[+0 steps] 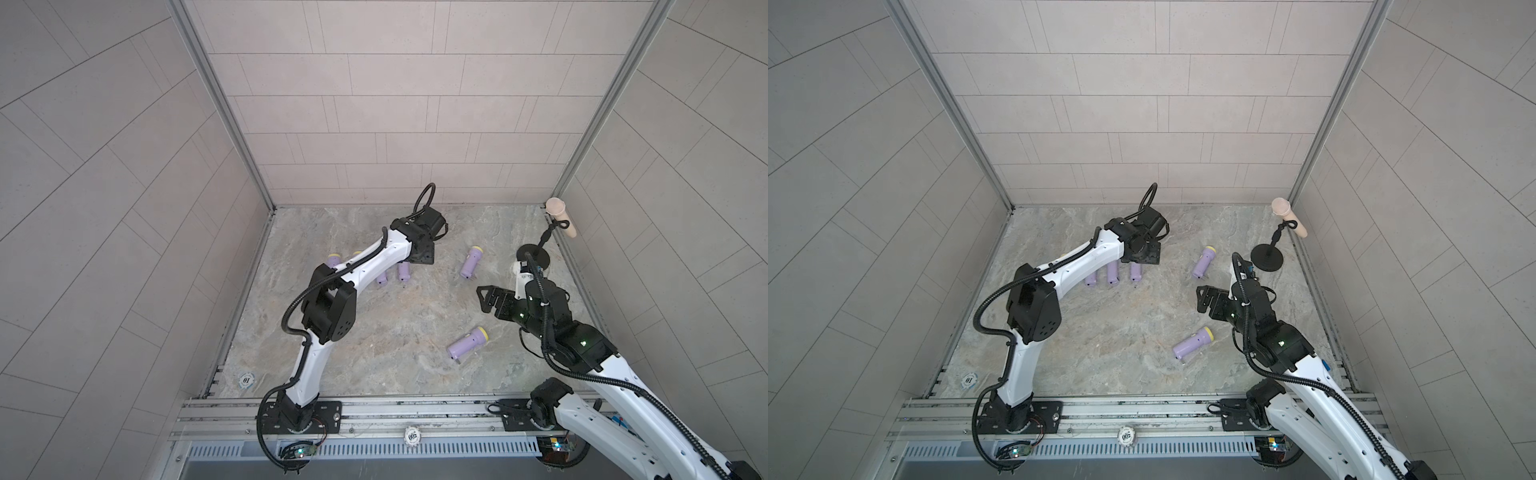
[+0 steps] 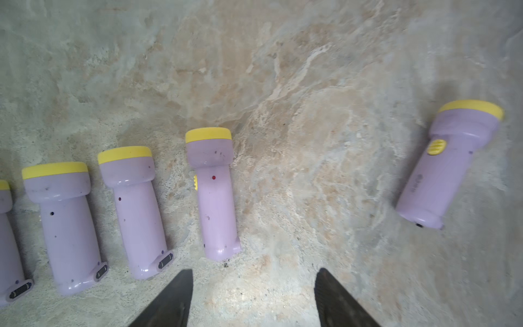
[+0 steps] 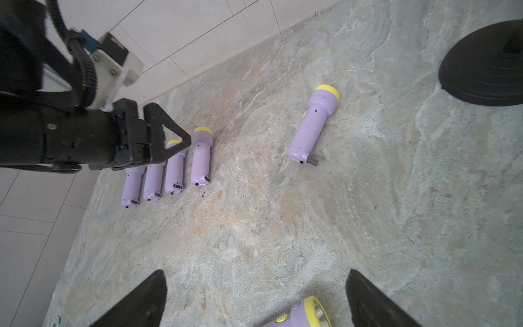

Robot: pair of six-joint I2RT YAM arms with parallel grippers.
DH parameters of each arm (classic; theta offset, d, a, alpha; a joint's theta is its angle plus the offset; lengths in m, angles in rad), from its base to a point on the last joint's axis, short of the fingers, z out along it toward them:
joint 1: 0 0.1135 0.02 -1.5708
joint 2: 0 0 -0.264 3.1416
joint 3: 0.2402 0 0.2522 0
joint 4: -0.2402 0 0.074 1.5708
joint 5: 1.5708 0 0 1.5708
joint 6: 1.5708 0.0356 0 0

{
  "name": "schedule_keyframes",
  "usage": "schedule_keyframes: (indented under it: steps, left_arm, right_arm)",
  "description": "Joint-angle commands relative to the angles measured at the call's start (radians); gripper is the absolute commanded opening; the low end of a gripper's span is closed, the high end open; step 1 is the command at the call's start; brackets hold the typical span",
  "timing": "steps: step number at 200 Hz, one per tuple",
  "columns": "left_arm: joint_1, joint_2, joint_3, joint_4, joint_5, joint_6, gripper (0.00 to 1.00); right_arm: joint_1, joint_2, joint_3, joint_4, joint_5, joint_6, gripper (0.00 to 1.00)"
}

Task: Close the plug at the bottom of the flashlight
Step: Place the flashlight at the center of the board, then pick up the flashlight from the center of the board.

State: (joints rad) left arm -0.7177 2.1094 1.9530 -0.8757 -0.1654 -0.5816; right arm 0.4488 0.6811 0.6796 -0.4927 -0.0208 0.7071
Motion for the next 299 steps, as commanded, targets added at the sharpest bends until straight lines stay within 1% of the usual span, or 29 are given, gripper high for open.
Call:
schedule_keyframes:
  steps: [1,12,17,37,39,42,44,77,85,107,122,136,160,186,209,226,241,258,281,299]
  left_arm:
    - [-0.018,-0.071,-0.063,0.045,-0.012,0.024,0.74]
    - [-0.03,-0.096,-0.098,0.067,-0.001,0.034,0.77]
    - [-0.035,-0.11,-0.116,0.08,0.005,0.043,0.8]
    - [-0.054,-0.153,-0.188,0.129,-0.006,0.075,0.83]
    - [-0.057,-0.157,-0.195,0.133,-0.007,0.078,0.84]
    - [-0.059,-0.162,-0.204,0.138,-0.009,0.083,0.9]
    - [-0.061,-0.166,-0.212,0.142,-0.011,0.086,0.91]
    - [-0.066,-0.238,-0.32,0.2,-0.03,0.106,0.95]
    - [-0.066,-0.264,-0.355,0.231,-0.027,0.112,0.99]
    - [-0.068,-0.34,-0.46,0.318,-0.017,0.112,1.0]
    - [-0.071,-0.396,-0.529,0.372,-0.026,0.112,0.99]
    - [-0.073,-0.45,-0.6,0.425,-0.039,0.114,1.0]
    - [-0.078,-0.553,-0.731,0.513,-0.073,0.117,0.99]
    - [-0.089,-0.656,-0.892,0.623,-0.089,0.109,1.0]
    - [-0.109,-0.723,-0.986,0.662,-0.146,0.121,1.0]
    - [-0.14,-0.769,-1.049,0.701,-0.201,0.146,1.0]
    - [-0.181,-0.81,-1.106,0.739,-0.253,0.185,1.0]
    - [-0.229,-0.853,-1.184,0.796,-0.312,0.226,1.0]
    - [-0.282,-0.911,-1.282,0.869,-0.335,0.276,1.0]
    - [-0.331,-0.958,-1.353,0.889,-0.361,0.298,1.0]
  right_arm:
    - [0.0,-0.007,0.027,-0.067,0.048,-0.004,1.0]
    - [0.0,0.003,0.035,-0.1,0.068,0.006,1.0]
    - [0.001,0.006,0.039,-0.114,0.076,0.011,1.0]
    - [-0.001,0.016,0.047,-0.162,0.101,0.033,1.0]
    - [-0.001,0.017,0.047,-0.165,0.102,0.037,1.0]
    - [-0.001,0.018,0.049,-0.17,0.101,0.044,1.0]
    - [-0.001,0.018,0.049,-0.172,0.099,0.047,1.0]
    - [-0.001,0.01,0.041,-0.225,0.118,0.156,1.0]
    - [-0.001,0.005,0.031,-0.235,0.127,0.207,1.0]
    - [0.015,-0.009,-0.016,-0.217,0.112,0.331,1.0]
    - [0.059,0.004,-0.04,-0.211,0.11,0.418,1.0]
    - [0.139,0.03,-0.069,-0.187,0.142,0.519,1.0]
    - [0.313,0.068,-0.115,-0.162,0.272,0.681,1.0]
    - [0.433,0.11,-0.124,-0.18,0.356,0.832,0.97]
    - [0.536,0.164,-0.126,-0.185,0.408,0.967,0.94]
    - [0.6,0.214,-0.122,-0.169,0.429,1.03,0.94]
    - [0.633,0.271,-0.113,-0.153,0.429,1.06,0.94]
    - [0.639,0.324,-0.115,-0.143,0.401,1.113,0.92]
    - [0.639,0.357,-0.139,-0.096,0.376,1.143,0.89]
    - [0.639,0.374,-0.144,-0.07,0.369,1.149,0.87]
